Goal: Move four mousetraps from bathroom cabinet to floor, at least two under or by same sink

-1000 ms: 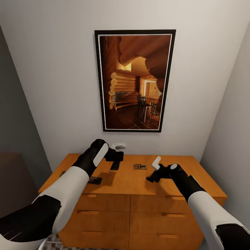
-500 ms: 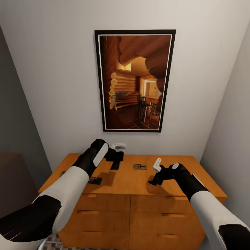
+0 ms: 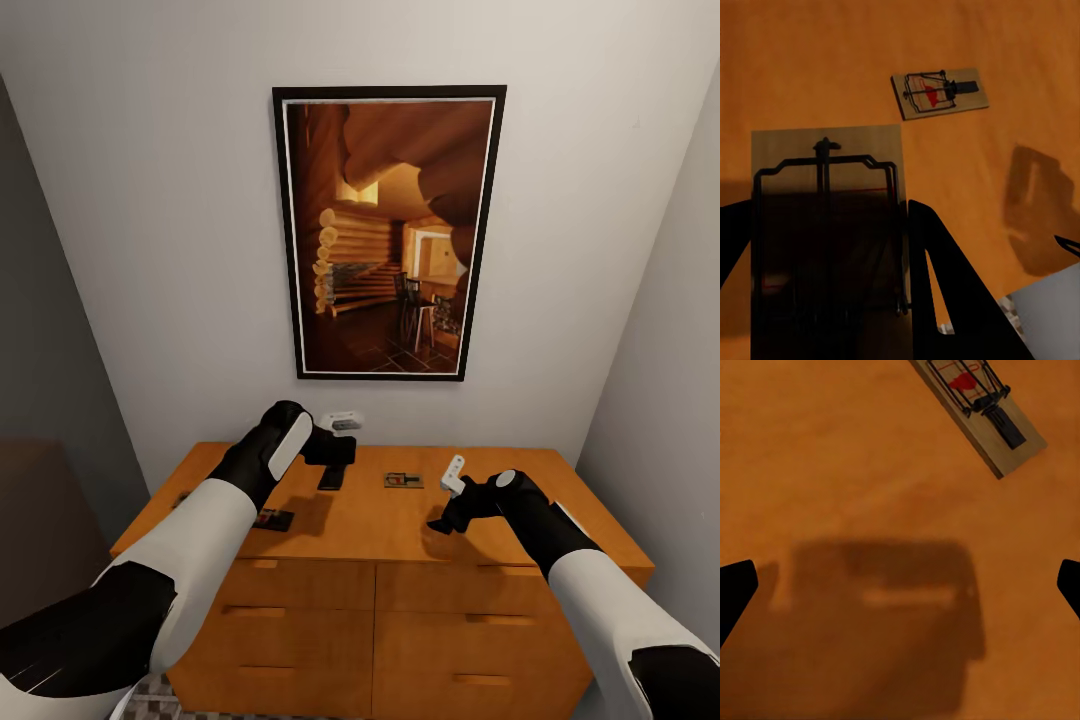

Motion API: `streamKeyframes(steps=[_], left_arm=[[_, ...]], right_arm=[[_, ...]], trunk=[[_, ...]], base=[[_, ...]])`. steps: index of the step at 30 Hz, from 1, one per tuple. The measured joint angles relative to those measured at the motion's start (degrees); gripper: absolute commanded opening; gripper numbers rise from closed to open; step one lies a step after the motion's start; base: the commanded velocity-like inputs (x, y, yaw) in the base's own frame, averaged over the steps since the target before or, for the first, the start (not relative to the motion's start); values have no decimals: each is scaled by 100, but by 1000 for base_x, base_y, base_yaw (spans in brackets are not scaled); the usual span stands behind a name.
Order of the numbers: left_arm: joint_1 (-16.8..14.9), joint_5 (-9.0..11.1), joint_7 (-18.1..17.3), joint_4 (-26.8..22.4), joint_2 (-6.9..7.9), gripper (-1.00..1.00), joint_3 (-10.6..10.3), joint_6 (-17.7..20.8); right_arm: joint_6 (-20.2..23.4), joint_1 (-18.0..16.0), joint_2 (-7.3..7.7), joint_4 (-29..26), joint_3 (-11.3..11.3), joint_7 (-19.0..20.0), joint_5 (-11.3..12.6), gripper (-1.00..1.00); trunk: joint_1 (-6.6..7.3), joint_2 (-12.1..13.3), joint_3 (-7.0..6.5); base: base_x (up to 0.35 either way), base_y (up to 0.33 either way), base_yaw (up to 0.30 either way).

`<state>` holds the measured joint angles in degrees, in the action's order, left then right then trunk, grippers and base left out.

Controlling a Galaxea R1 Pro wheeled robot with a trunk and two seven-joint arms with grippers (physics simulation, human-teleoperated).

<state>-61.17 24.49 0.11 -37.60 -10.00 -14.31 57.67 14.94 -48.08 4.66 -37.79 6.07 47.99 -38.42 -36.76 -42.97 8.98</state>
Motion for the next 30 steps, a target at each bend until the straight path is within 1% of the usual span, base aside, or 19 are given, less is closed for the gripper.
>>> streamKeyframes(steps=[3, 6, 21, 30], left_arm=[[0, 1, 0, 4, 0, -100, 0, 1], [0, 1, 0, 6, 0, -100, 0, 2], [0, 1, 9, 16, 0, -100, -8, -1], [0, 0, 14, 33, 0, -100, -9, -2]], right_arm=[[3, 0, 0, 0, 0, 0, 1, 100], [7, 0, 0, 0, -6, 0, 1, 100], [9, 0, 0, 0, -18, -77, 10, 100], [9, 0, 0, 0, -18, -79, 5, 100]], trunk=[[0, 0, 0], [0, 0, 0], [0, 0, 0], [0, 0, 0]], base=[[0, 0, 64], [0, 0, 203], [0, 0, 274], [0, 0, 40]])
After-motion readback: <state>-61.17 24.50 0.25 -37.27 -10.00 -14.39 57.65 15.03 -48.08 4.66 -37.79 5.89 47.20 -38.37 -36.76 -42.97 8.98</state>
